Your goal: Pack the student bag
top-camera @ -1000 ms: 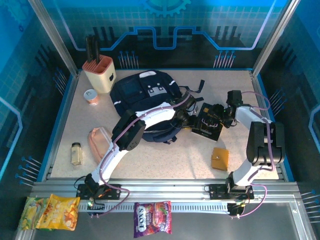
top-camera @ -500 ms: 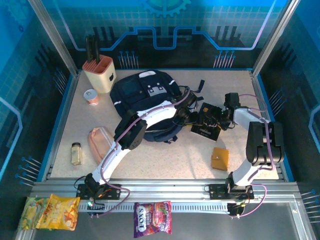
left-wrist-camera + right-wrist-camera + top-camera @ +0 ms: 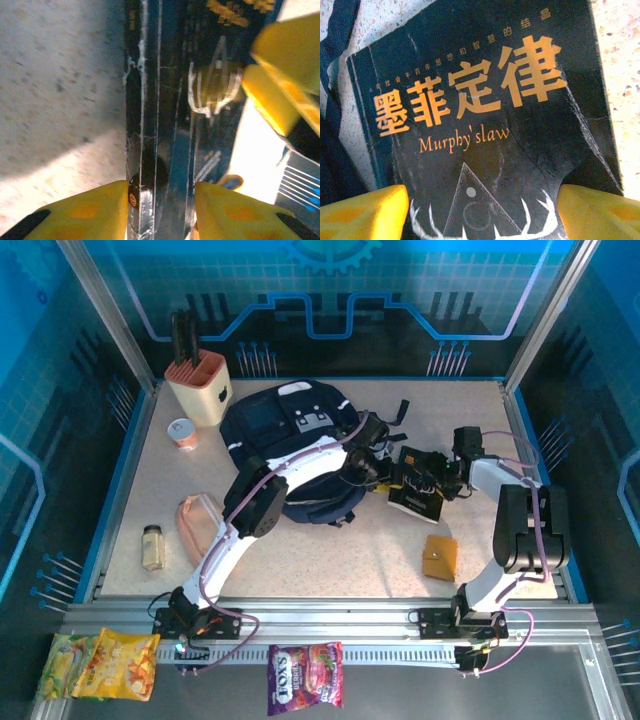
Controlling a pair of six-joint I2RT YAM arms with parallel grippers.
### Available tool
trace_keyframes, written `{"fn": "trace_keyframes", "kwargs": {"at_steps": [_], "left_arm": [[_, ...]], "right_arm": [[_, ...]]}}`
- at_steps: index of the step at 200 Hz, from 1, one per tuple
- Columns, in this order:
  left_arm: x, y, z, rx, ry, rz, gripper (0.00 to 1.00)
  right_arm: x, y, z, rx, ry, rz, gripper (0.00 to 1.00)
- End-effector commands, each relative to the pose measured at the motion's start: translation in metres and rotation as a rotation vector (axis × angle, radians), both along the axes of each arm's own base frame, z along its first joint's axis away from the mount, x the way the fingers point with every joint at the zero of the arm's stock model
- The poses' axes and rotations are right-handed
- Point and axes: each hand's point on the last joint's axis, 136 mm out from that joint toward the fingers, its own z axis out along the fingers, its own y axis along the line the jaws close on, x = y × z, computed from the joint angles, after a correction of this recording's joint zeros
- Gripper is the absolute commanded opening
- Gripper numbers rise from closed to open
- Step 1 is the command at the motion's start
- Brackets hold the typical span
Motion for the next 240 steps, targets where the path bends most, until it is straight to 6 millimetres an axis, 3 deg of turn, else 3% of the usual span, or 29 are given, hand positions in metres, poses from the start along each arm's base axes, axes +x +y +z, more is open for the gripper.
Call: {"fn": "trace_keyframes", "kwargs": {"at_steps": [1,64,125,166,240], "left_arm": [[-0.012,-0.025,0.082,-0.214,-0.076,-0.064,0.36],[-0.014,-0.031,0.049,-0.206,0.036,-0.044,0.42],[0.014,0.004,-0.001,0.062,-0.111,0.048,0.5],[0.024,0.008,-0.033,0.146,-0.12,0.061,0.5],[0.022,0.019,-0.056,0.232,-0.116,0.072,0.64]], "right_arm": [[-0.026,0.011,-0.022,0.07,0.114,-0.007,0.8],[-0.035,0.016,-0.031,0.111,0.134,-0.028,0.79],[-0.037,0.006,-0.021,0.032,0.126,-0.011,0.78],[-0.039,0.005,-0.019,0.008,0.133,0.016,0.78],[-0.037,0.014,-0.028,0.026,0.165,0.032,0.78]]}}
